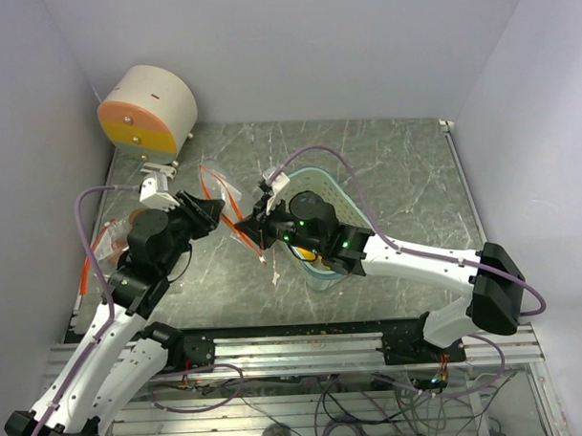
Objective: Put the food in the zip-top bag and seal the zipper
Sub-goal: Pick up the zipper food storage bag at the center of the board, then open the zipper of the food storage bag.
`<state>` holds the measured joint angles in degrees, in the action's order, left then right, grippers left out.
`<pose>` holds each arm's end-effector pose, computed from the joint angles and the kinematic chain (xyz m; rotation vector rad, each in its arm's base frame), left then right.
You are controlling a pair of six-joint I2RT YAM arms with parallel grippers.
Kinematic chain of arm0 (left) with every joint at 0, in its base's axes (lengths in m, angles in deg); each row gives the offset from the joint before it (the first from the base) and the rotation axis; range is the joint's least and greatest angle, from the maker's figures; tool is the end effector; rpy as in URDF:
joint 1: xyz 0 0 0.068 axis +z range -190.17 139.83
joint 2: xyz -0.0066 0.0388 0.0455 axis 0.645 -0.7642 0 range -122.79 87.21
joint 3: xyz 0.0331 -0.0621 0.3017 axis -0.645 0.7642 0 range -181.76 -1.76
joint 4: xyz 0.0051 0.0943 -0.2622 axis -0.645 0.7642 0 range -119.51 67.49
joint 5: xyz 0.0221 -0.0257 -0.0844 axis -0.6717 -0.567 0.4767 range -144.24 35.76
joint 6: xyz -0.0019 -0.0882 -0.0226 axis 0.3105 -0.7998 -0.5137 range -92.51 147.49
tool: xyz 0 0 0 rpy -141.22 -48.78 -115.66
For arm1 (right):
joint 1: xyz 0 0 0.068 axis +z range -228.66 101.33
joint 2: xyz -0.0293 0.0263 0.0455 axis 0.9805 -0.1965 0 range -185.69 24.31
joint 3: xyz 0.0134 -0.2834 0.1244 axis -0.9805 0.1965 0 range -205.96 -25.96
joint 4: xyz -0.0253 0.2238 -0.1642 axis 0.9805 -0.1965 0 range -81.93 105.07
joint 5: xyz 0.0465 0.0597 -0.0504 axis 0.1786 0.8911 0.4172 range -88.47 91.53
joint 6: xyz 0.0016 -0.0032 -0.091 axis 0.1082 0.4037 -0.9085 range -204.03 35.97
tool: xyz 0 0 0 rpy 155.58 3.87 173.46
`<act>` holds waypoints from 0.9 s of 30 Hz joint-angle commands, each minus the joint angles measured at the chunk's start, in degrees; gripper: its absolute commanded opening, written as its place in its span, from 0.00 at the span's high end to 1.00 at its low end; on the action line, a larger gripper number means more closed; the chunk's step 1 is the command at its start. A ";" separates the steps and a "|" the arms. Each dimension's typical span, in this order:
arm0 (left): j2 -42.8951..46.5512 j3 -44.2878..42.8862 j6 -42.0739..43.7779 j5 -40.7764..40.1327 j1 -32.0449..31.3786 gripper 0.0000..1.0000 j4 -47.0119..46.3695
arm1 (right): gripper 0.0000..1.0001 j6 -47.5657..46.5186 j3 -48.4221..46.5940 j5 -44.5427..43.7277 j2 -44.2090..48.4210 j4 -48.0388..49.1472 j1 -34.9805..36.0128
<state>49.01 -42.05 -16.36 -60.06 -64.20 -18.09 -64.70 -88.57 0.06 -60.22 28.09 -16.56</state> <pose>0.1830 -0.0725 0.3447 -0.3854 1.7557 -0.7760 0.1945 0.3629 0.3474 -0.6515 1.7190 1.0081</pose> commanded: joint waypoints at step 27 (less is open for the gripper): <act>-2.60 -20.09 19.96 -0.86 0.39 0.93 37.02 | 0.94 2.96 -1.15 -33.18 -6.18 -11.38 -2.63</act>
<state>45.16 -63.21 1.25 -61.77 -64.33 15.18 -62.43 -90.14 -29.80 -65.70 22.14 -17.76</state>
